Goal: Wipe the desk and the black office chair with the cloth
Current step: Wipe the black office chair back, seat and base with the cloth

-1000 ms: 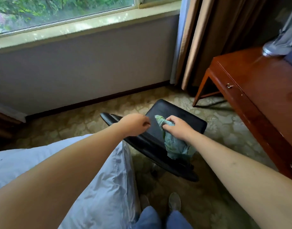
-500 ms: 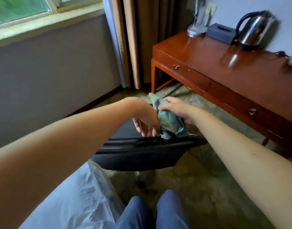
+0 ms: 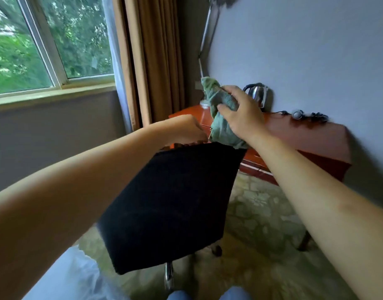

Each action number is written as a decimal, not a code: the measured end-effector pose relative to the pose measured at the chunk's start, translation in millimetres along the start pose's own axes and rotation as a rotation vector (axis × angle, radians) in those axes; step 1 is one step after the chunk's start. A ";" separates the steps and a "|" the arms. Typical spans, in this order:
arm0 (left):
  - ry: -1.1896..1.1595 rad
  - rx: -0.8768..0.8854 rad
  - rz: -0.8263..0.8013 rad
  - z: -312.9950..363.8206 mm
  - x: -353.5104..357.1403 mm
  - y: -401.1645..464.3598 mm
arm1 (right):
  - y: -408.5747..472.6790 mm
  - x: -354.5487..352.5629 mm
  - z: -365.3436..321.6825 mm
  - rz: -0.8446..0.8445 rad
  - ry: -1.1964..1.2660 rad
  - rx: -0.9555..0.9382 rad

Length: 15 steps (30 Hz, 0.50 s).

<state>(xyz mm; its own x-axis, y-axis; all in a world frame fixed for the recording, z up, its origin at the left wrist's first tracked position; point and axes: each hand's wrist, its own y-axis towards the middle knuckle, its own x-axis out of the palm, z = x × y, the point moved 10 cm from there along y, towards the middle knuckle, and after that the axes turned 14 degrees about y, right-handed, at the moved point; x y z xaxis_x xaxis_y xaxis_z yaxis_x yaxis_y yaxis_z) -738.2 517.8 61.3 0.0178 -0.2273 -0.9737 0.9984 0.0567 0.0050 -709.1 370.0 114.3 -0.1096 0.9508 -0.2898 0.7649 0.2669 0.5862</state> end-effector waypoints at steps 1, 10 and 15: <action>0.035 0.020 0.041 2.3 -0.4 -14.5 | -20.4 -6.1 -6.2 0.029 -0.005 0.001; 0.199 0.158 0.152 19.9 1.6 -67.0 | -130.0 -23.9 46.2 0.257 0.201 0.250; 0.266 0.176 0.135 25.6 -1.2 -48.3 | -156.6 -13.5 115.0 0.479 0.574 0.536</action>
<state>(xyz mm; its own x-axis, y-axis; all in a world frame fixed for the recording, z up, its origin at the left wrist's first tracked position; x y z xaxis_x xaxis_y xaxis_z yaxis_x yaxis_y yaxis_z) -785.1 490.5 68.0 0.1591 0.0340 -0.9867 0.9823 -0.1050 0.1548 -754.5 297.3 -60.6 0.1060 0.9113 0.3978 0.9861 -0.1477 0.0756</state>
